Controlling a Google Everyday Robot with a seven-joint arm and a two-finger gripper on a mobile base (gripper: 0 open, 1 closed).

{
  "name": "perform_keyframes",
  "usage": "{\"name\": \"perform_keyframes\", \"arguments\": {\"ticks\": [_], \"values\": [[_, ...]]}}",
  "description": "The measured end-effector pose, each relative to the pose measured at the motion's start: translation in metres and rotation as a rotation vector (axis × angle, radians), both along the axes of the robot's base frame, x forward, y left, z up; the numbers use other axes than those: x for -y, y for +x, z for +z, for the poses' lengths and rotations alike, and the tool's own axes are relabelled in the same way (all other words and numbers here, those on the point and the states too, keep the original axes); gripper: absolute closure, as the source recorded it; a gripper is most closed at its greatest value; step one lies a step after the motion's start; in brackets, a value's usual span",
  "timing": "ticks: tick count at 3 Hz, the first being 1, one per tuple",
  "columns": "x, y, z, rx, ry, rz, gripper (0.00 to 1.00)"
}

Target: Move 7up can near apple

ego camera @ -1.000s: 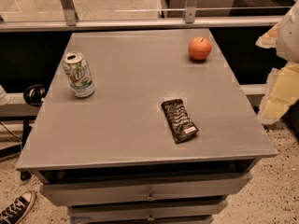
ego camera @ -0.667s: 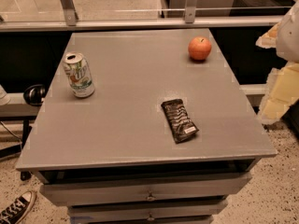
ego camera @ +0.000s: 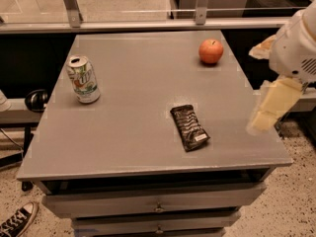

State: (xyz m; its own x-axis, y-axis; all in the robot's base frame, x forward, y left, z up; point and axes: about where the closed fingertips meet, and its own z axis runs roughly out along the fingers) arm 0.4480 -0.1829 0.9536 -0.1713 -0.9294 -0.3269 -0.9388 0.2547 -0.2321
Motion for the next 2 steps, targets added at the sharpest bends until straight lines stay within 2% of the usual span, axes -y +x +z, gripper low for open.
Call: {"name": "perform_keyframes", "arguments": {"ticks": [1,2], "values": [[-0.055,0.017,-0.038,-0.01,0.189,0.063,0.0],[-0.124,0.031,-0.074,-0.027,0.419,0.107,0.0]]}}
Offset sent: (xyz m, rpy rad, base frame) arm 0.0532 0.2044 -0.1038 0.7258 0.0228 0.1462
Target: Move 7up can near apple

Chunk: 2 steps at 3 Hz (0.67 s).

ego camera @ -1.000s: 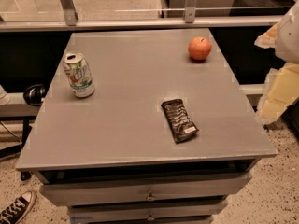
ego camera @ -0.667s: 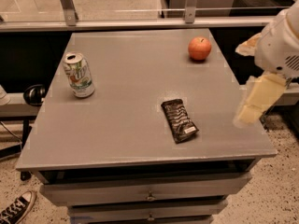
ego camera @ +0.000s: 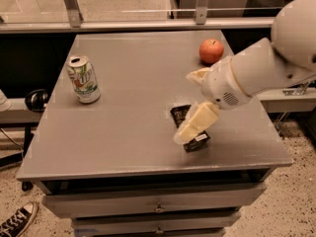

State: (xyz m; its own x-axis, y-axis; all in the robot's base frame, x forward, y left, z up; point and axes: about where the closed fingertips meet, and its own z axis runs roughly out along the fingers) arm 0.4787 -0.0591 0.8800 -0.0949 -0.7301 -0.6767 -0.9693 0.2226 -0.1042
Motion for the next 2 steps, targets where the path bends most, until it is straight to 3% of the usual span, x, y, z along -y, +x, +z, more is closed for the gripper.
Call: {"name": "perform_keyframes", "arguments": {"ticks": [1,2], "values": [[-0.0159,0.009,0.0127,0.026,0.059,-0.021,0.0],[-0.0152,0.009,0.0123,0.027,0.057,-0.022,0.0]]}}
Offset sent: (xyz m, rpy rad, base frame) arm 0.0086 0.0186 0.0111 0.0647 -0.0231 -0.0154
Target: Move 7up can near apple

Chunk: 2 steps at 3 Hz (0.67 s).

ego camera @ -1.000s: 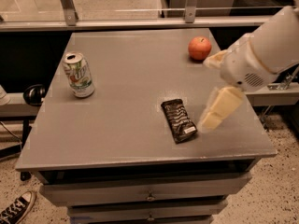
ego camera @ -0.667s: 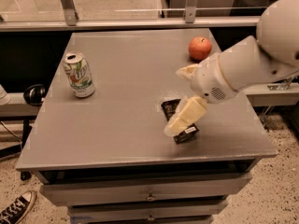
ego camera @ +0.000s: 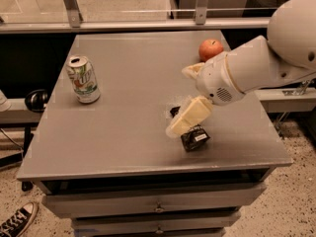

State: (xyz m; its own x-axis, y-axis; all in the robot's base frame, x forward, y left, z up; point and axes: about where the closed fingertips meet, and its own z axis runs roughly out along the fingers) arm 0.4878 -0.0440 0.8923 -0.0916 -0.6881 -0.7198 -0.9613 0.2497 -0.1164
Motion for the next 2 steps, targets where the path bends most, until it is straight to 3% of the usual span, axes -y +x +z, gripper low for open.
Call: {"name": "perform_keyframes", "arguments": {"ticks": [1,2], "values": [[-0.004,0.0,0.0,0.018,0.025,-0.009,0.0],[-0.038,0.013,-0.016,0.051,0.13,0.011,0.0]]}}
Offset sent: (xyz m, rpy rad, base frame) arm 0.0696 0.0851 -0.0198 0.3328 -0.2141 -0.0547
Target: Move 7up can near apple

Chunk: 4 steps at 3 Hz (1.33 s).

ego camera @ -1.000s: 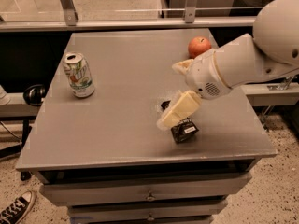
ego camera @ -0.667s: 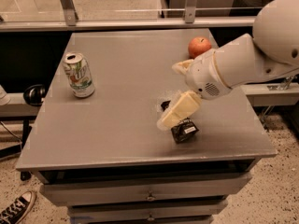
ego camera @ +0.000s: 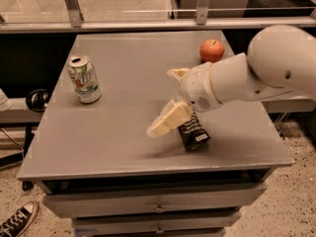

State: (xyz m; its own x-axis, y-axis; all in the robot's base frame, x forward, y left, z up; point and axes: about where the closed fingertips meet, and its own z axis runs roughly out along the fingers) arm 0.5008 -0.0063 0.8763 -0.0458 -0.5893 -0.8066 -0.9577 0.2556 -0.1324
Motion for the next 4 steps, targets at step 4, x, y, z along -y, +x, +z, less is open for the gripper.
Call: {"name": "perform_keyframes", "arguments": {"ticks": [4], "values": [[-0.173,0.115,-0.026,0.063,0.401,0.047,0.0]]}}
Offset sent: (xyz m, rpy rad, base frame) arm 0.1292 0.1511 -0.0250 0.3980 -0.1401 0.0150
